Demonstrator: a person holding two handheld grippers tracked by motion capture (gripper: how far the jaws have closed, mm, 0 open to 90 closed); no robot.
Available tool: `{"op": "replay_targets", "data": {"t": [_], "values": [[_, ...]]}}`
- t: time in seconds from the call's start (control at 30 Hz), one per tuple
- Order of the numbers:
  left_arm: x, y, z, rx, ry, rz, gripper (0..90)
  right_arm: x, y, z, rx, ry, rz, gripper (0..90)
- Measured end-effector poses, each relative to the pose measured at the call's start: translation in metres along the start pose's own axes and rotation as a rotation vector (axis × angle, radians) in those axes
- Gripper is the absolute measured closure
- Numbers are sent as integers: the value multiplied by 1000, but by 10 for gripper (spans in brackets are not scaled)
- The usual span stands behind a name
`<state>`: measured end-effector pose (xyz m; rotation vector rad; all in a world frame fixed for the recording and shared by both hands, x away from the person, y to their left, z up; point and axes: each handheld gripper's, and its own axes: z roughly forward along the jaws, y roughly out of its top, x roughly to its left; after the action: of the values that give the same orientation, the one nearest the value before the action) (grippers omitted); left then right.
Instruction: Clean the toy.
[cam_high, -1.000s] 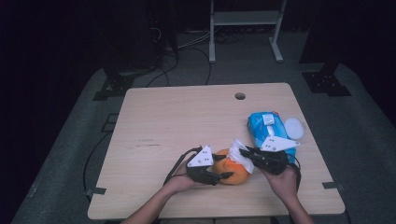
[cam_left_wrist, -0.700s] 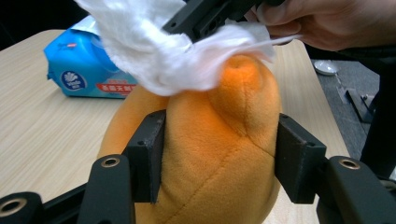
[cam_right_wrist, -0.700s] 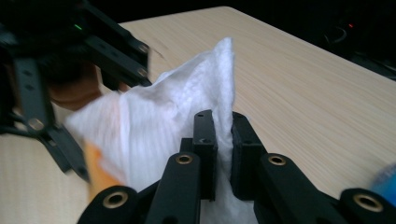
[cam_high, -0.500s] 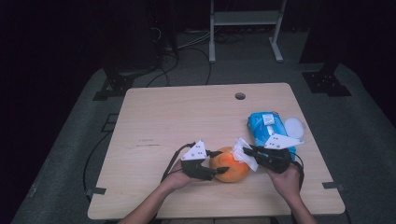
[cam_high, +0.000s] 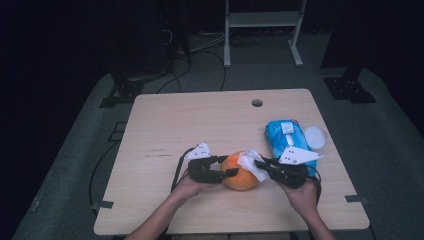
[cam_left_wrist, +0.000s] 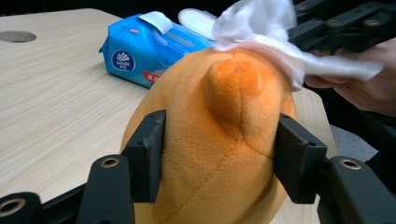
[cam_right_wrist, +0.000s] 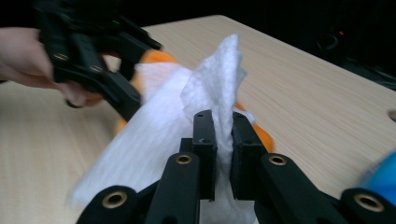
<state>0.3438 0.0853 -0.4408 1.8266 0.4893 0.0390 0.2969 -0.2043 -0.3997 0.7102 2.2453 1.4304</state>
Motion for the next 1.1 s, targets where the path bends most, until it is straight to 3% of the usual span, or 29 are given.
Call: {"op": "replay_targets", "data": {"t": [0.17, 0.33, 0.47, 0.53, 0.73, 0.87, 1.0, 1.1], "values": [[2, 0, -2, -10, 12, -19, 409, -18, -12, -2, 31, -17, 76, 819], [5, -1, -2, -30, 26, -75, 401, -7, -7, 0, 13, 15, 44, 818], [3, -1, -1, -26, 33, -75, 397, 7, -1, 7, 0, 60, -5, 816], [2, -1, -2, -26, 26, -75, 397, 7, -1, 7, -3, 68, -5, 816], [-10, 1, 4, 15, -2, 26, 400, -15, -9, 0, -8, 24, 89, 818], [-20, 2, 8, 45, -22, 97, 394, -26, -13, -4, -16, -3, 126, 817], [-23, 2, 11, 49, -26, 111, 385, -27, -13, -5, -22, -4, 144, 821], [-27, 4, 13, 63, -21, 142, 386, -17, -4, -2, -32, 25, 118, 823]]}}
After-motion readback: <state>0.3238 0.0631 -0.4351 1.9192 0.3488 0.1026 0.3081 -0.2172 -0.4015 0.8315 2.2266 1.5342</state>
